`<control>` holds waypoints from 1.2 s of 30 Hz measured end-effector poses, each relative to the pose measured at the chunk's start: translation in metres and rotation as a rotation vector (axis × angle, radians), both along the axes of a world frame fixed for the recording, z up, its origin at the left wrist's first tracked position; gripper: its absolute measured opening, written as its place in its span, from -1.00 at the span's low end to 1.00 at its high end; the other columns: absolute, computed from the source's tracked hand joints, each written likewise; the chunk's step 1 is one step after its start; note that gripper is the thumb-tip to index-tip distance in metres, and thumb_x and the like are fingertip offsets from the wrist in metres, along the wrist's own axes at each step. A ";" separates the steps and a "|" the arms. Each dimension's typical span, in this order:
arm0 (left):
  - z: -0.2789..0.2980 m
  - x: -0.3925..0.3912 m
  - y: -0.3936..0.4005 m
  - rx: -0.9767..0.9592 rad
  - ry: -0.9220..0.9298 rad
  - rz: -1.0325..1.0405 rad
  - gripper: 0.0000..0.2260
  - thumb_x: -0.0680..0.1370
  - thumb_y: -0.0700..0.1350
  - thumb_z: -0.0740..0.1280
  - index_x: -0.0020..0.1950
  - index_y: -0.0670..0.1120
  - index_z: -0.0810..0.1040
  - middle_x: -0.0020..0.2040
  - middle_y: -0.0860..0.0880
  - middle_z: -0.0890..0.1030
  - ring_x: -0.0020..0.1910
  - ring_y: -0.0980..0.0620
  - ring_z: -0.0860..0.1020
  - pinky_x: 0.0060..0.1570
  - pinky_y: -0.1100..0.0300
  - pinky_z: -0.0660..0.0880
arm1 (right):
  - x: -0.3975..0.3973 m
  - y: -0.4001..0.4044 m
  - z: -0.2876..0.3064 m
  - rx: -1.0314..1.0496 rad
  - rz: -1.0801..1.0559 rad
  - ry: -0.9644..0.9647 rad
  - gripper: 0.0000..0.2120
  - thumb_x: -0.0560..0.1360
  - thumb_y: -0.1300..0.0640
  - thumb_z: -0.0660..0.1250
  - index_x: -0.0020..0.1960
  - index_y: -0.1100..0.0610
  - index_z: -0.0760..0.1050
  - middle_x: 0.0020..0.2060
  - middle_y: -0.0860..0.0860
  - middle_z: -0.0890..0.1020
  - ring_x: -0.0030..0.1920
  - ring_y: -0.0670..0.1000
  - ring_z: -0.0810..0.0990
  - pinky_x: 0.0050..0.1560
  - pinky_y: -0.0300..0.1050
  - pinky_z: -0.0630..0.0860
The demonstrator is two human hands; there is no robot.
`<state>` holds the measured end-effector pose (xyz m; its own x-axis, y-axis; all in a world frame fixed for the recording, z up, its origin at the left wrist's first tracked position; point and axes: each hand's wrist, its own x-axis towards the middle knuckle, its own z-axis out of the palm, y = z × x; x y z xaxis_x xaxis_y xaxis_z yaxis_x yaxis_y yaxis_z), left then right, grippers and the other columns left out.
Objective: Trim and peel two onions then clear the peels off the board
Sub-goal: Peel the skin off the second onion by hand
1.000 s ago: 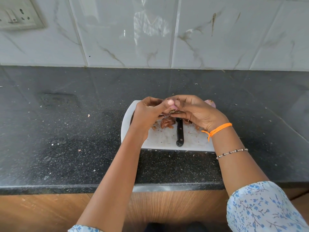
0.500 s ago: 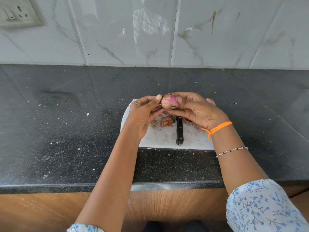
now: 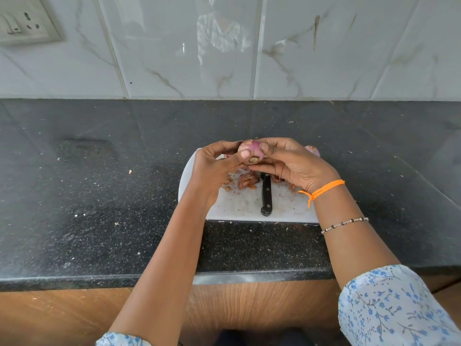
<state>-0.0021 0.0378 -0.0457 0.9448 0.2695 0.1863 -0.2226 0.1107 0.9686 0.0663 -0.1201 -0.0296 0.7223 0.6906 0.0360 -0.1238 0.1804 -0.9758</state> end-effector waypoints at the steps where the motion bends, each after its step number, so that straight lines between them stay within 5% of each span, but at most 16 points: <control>1: 0.000 0.000 0.001 -0.004 -0.009 -0.007 -0.84 0.40 -0.30 0.45 -0.03 -0.18 0.64 -0.13 -0.08 0.67 -0.10 -0.03 0.63 -0.06 0.13 0.60 | 0.000 0.000 0.000 0.007 -0.001 0.004 -0.65 0.41 0.17 0.27 0.14 0.31 0.50 -0.07 0.13 0.69 -0.01 0.06 0.68 -0.08 -0.17 0.62; 8: 0.000 0.000 -0.001 -0.006 -0.036 -0.065 -0.68 0.44 -0.39 0.38 0.17 -0.19 0.57 -0.01 -0.08 0.66 -0.01 0.02 0.62 0.03 0.17 0.57 | 0.001 -0.003 0.003 0.076 -0.016 0.069 -0.71 0.39 0.16 0.28 0.04 0.30 0.53 -0.12 0.16 0.70 -0.06 0.06 0.69 -0.06 -0.14 0.63; 14: 0.004 -0.002 -0.010 0.050 -0.049 0.027 -0.80 0.35 -0.27 0.51 -0.10 -0.08 0.61 -0.25 0.08 0.66 -0.24 0.19 0.61 -0.21 0.33 0.53 | 0.000 0.003 0.000 -0.004 0.030 0.042 -0.54 0.29 0.07 0.39 0.12 0.28 0.50 -0.08 0.10 0.70 -0.01 0.02 0.68 -0.04 -0.18 0.61; 20: 0.002 -0.002 -0.006 0.076 -0.060 0.012 -0.80 0.43 -0.31 0.43 0.04 -0.22 0.62 -0.16 -0.01 0.64 -0.16 0.15 0.60 -0.19 0.35 0.51 | 0.001 -0.002 0.000 0.009 0.025 0.044 -0.70 0.39 0.18 0.27 0.09 0.26 0.50 -0.10 0.09 0.70 -0.05 0.01 0.69 -0.03 -0.16 0.62; 26: 0.001 0.000 -0.002 0.006 -0.057 0.010 -0.78 0.52 -0.29 0.33 0.16 -0.22 0.59 0.09 -0.22 0.63 0.06 -0.11 0.62 0.07 0.06 0.58 | 0.001 -0.003 0.003 0.032 -0.001 0.070 -0.68 0.40 0.18 0.27 0.12 0.28 0.49 -0.09 0.13 0.70 -0.02 0.04 0.68 0.04 -0.09 0.61; 32: 0.005 -0.003 -0.010 0.095 -0.061 0.068 -0.81 0.37 -0.20 0.51 -0.05 -0.09 0.64 -0.18 0.04 0.68 -0.20 0.15 0.62 -0.13 0.24 0.59 | 0.000 0.002 0.000 -0.016 0.002 0.043 -0.77 0.50 0.24 0.24 0.13 0.25 0.48 -0.04 0.10 0.66 -0.05 -0.02 0.68 0.07 -0.13 0.60; 36: 0.005 -0.003 -0.008 0.072 -0.078 0.079 -0.81 0.37 -0.23 0.50 -0.03 -0.11 0.64 -0.14 -0.03 0.68 -0.13 0.05 0.63 -0.09 0.18 0.60 | 0.000 0.002 0.001 -0.036 -0.007 0.004 -0.70 0.41 0.18 0.31 0.13 0.23 0.48 -0.02 0.10 0.65 -0.04 -0.02 0.67 0.07 -0.15 0.60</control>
